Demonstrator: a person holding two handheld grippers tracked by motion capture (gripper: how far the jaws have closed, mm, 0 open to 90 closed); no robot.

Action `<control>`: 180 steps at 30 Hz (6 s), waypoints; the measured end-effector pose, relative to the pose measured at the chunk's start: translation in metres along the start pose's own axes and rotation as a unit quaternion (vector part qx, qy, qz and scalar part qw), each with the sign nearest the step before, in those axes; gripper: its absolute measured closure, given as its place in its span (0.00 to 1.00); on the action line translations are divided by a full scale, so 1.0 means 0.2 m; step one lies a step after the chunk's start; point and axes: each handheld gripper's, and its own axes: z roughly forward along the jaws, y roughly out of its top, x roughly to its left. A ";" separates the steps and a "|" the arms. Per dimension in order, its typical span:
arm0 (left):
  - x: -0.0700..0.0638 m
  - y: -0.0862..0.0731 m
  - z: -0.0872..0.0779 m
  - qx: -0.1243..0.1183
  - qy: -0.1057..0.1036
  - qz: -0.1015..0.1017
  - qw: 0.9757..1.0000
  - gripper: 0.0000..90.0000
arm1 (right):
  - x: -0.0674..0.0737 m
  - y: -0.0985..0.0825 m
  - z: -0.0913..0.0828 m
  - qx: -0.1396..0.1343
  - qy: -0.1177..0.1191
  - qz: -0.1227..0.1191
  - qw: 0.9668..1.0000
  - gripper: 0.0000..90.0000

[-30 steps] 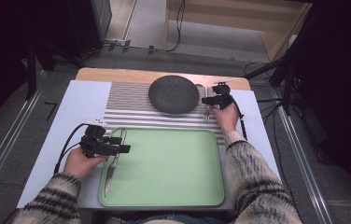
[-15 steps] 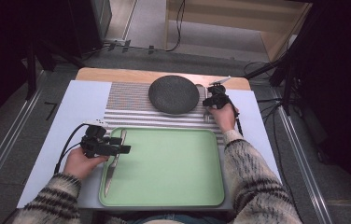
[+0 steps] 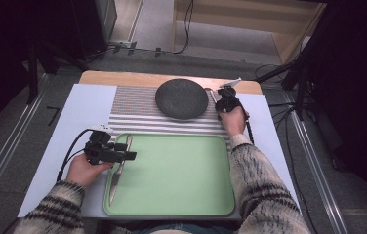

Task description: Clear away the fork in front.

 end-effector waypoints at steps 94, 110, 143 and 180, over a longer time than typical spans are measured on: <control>-0.12 0.37 0.16 -0.033 -0.031 0.043 0.998 0.23 | 0.20 -0.49 -0.54 -0.112 0.219 -0.132 0.960 0.91; -0.17 0.49 0.21 -0.048 -0.030 0.038 0.998 0.23 | 0.35 -0.54 -0.57 -0.121 0.242 -0.164 0.949 0.91; -0.16 0.48 0.30 -0.037 -0.029 0.021 0.999 0.24 | 0.55 -0.62 -0.58 -0.125 0.274 -0.222 0.928 0.91; -0.16 0.47 0.28 -0.076 -0.100 -0.043 0.991 0.86 | 0.63 -0.67 -0.54 -0.126 0.292 -0.227 0.920 0.92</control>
